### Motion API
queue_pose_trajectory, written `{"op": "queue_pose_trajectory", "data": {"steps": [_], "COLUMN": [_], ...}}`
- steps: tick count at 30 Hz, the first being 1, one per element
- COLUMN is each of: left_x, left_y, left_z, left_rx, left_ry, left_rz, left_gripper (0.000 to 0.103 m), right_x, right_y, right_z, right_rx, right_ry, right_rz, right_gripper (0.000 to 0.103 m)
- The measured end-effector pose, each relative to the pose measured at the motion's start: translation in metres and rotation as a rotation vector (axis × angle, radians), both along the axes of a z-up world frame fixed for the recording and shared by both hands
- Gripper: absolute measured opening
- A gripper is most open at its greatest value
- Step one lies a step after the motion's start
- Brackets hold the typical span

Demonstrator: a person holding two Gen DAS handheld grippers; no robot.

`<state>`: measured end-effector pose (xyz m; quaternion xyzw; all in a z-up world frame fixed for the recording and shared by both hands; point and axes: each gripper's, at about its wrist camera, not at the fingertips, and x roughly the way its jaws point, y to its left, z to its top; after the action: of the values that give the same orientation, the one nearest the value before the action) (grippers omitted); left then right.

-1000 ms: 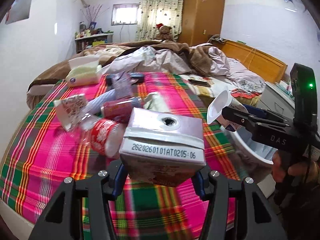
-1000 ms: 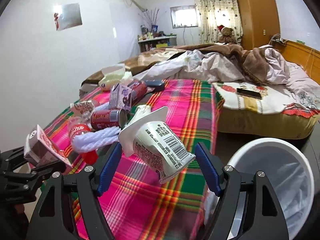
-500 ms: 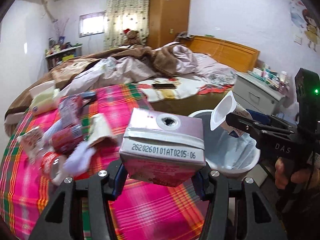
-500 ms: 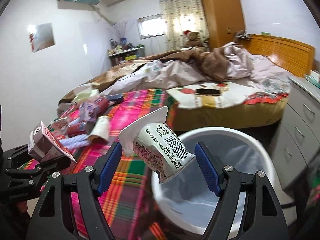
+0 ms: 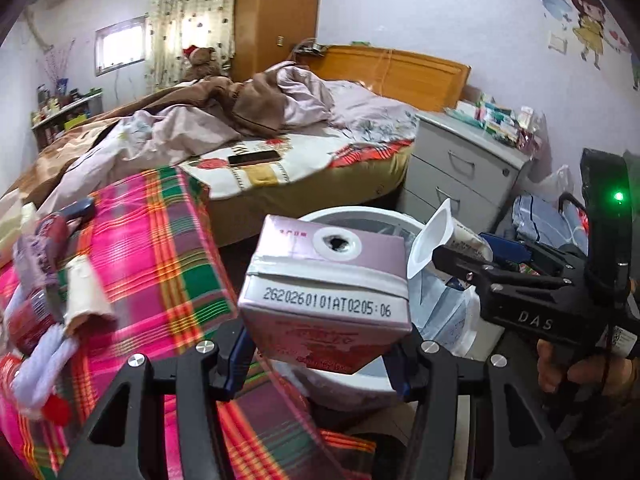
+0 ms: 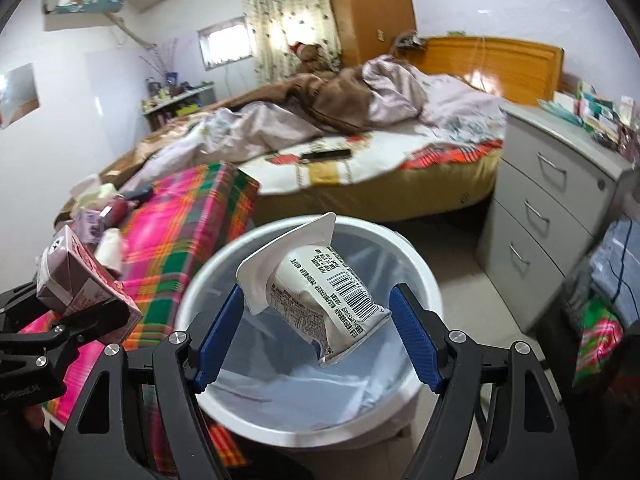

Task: Collect trash
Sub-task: 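Open both tools to drop the carton and yogurt cup into the bin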

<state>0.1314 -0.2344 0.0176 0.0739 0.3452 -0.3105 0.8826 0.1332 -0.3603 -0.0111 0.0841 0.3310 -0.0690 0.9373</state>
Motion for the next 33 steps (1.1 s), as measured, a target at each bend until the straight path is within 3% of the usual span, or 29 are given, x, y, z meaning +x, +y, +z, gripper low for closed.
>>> {"op": "queue_pose_trajectory", "data": {"steps": [7,11,33], "left_x": [0.012,0.019,0.000], "left_y": [-0.018,-0.018,0.038], "left_z": [-0.015,-0.020,-0.002], "left_rx": [0.003,0.000,-0.023], "left_ry": [0.041,0.068,0.009], "left_rz": [-0.025,-0.022,0.075], "left_gripper": [0.059,0.075,0.076], "right_x": [0.010,0.009,-0.002], "right_y": [-0.013,-0.020,0.004], "right_z": [-0.020,-0.022,0.002], "right_rx": [-0.018,0.003,0.020], "right_ry": [0.094,0.110,0.035], "right_rz": [-0.010,-0.009,-0.028], "right_gripper": [0.077,0.077,0.077]}}
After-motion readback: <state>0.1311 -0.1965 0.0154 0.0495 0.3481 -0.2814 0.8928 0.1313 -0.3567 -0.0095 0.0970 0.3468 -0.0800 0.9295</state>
